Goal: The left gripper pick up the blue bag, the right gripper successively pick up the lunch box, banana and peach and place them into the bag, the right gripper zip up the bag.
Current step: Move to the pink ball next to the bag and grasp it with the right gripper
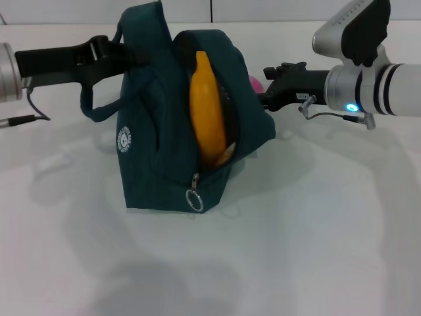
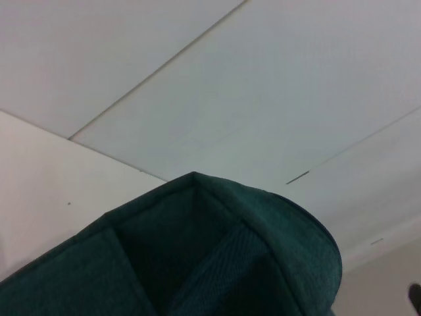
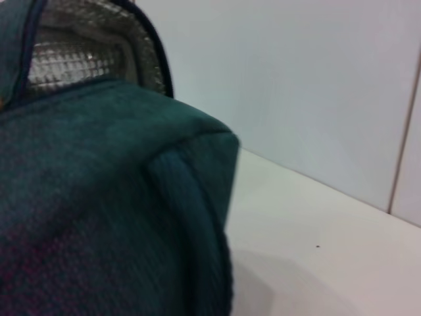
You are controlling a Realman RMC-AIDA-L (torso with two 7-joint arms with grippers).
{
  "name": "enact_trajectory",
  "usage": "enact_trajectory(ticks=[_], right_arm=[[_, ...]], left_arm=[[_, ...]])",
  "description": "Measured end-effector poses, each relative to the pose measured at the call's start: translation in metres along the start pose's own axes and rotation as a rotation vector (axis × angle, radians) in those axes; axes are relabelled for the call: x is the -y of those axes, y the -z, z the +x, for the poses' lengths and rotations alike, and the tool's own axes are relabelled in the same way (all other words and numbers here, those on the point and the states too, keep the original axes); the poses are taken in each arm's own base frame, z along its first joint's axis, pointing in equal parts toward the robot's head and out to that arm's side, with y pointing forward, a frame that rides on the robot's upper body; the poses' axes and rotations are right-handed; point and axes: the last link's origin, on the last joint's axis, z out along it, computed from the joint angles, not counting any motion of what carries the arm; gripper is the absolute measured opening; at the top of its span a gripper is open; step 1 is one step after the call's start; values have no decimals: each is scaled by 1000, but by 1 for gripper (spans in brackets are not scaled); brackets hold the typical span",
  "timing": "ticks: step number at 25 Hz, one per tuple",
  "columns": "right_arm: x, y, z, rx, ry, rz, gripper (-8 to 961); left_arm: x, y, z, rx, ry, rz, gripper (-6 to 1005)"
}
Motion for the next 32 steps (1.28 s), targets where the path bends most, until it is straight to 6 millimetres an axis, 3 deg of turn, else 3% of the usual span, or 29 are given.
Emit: enact_trajectory(ticks=[23,32], right_arm=[[-5,-2,5,-17,7,-8,669],[-1,0,8,-24,14,18,522]], left_arm=[[-3,-11,6,-1,2,-7,54],[-1,-10,8,-13,3,0,54]])
